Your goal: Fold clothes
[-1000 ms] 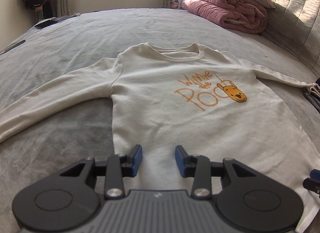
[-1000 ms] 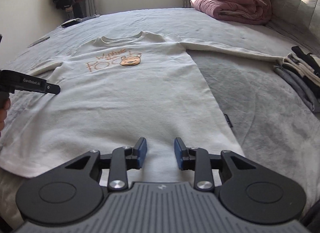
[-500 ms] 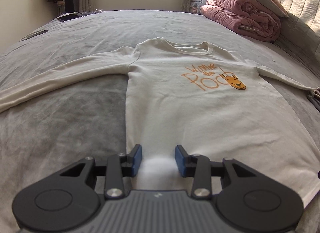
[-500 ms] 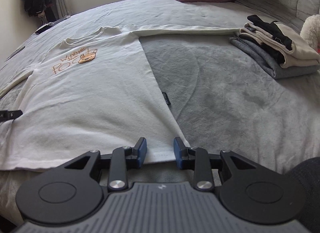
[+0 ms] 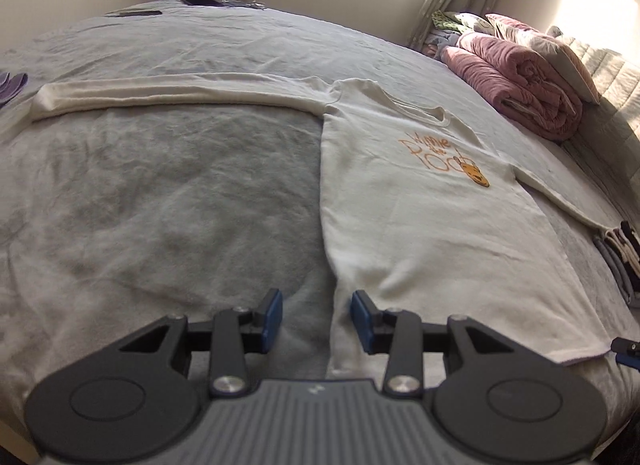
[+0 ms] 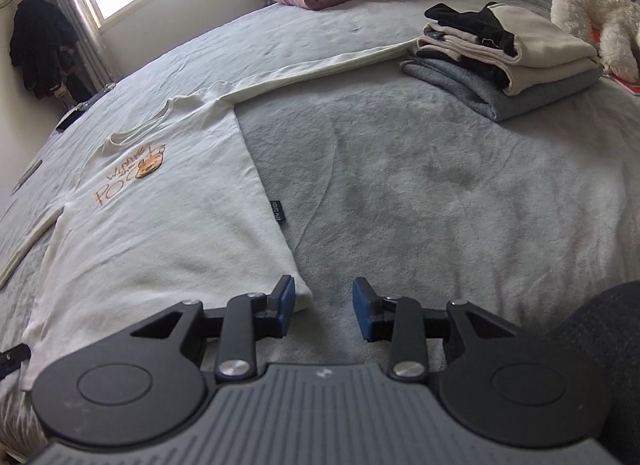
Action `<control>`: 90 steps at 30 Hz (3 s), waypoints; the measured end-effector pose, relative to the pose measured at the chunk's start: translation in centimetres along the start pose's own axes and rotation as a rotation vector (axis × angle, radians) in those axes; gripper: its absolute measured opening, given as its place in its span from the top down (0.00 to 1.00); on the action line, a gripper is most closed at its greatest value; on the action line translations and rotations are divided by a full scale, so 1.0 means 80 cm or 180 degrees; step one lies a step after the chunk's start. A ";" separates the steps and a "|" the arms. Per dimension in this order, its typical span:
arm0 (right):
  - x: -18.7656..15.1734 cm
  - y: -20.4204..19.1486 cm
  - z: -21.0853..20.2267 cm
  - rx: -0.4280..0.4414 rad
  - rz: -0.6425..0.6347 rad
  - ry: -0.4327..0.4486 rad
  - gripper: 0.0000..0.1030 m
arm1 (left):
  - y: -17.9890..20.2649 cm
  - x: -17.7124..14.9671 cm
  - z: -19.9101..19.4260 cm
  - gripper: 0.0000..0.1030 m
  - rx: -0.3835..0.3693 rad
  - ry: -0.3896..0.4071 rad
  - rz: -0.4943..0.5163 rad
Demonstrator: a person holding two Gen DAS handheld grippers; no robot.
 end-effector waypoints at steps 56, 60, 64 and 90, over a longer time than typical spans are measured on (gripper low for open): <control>0.019 -0.021 -0.015 0.0401 -0.0074 0.0214 0.84 | 0.032 0.028 -0.008 0.68 0.0399 0.0050 0.0455; 0.038 -0.037 -0.012 0.0373 -0.0325 0.0260 0.84 | 0.042 0.041 -0.003 0.64 0.0479 0.0068 0.0539; 0.069 -0.055 -0.010 0.0343 -0.0643 0.0356 0.84 | 0.056 0.056 0.003 0.62 0.0543 0.0116 0.0621; 0.075 -0.150 0.126 0.0623 -0.1749 -0.0157 0.61 | 0.104 0.091 0.141 0.58 0.0730 -0.0095 0.1193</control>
Point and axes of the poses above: each gripper's, at about its wrist camera, not at the fingertips, and z roughly the way its jaws point, y to its right, x to its top, the point moved 6 cm from there along z, roughly the way its jaws point, and after that the axes turned 9 degrees about -x, right-handed, at the moved point
